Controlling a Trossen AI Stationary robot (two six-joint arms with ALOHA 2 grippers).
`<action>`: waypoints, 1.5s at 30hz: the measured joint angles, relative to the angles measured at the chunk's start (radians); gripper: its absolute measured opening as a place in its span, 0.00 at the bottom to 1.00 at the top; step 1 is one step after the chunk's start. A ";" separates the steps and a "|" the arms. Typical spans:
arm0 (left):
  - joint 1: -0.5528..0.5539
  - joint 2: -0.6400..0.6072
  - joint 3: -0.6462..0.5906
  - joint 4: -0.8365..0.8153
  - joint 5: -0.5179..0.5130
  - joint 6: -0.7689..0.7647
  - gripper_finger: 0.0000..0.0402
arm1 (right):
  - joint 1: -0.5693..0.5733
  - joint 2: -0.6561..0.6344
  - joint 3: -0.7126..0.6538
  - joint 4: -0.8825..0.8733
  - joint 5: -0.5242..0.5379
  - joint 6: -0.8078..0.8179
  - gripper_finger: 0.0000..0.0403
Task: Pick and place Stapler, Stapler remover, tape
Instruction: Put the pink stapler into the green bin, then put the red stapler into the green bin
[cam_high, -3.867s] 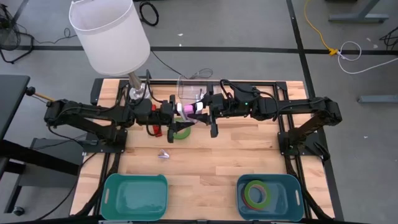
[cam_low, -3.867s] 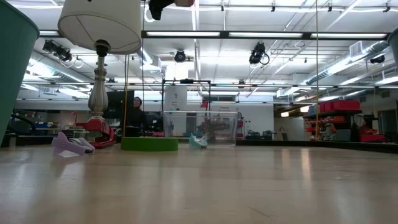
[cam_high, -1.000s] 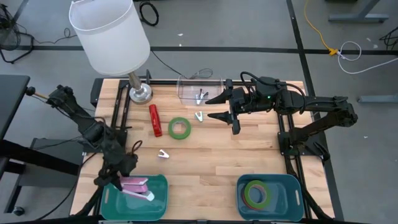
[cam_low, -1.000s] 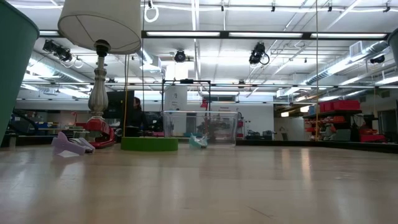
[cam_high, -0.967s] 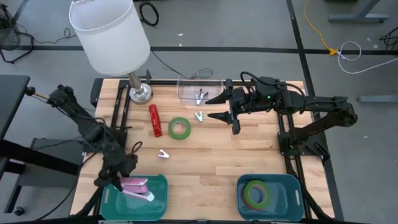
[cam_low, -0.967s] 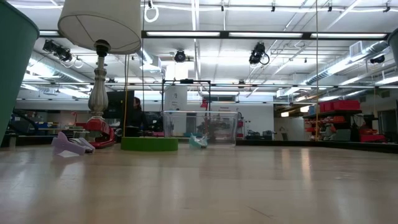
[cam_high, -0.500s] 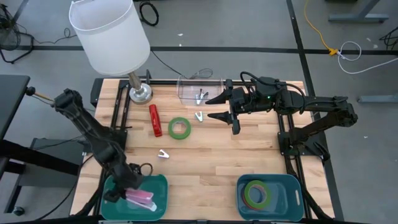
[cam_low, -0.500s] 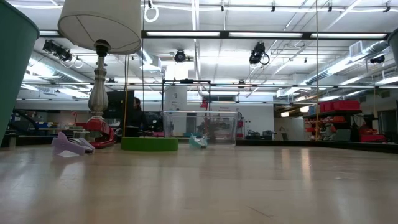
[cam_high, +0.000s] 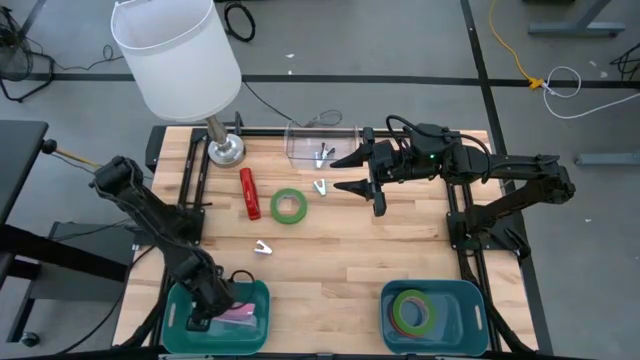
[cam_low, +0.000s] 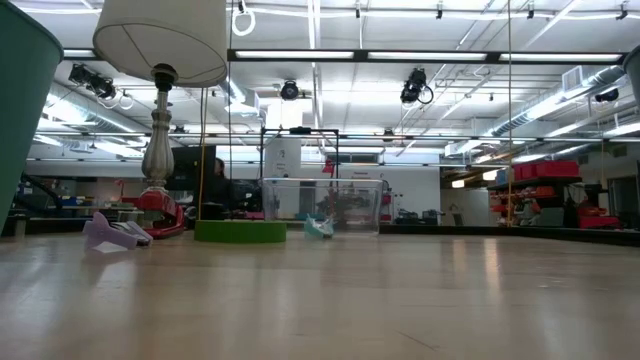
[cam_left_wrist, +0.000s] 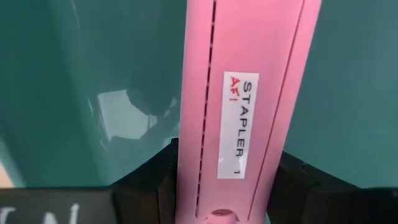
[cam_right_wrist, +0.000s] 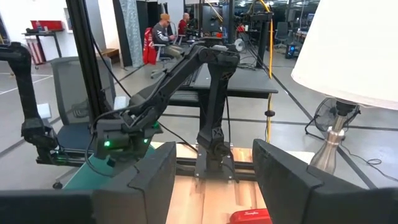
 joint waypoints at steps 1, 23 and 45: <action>0.000 0.007 0.000 -0.003 0.000 -0.007 0.45 | 0.000 0.000 0.000 0.000 0.000 0.006 0.52; 0.002 0.020 0.000 -0.032 0.046 -0.014 0.78 | 0.000 0.000 0.000 -0.053 0.000 0.019 0.52; 0.218 -0.216 0.001 -0.320 0.000 0.085 0.76 | 0.000 0.000 0.000 -0.053 0.000 -0.003 0.52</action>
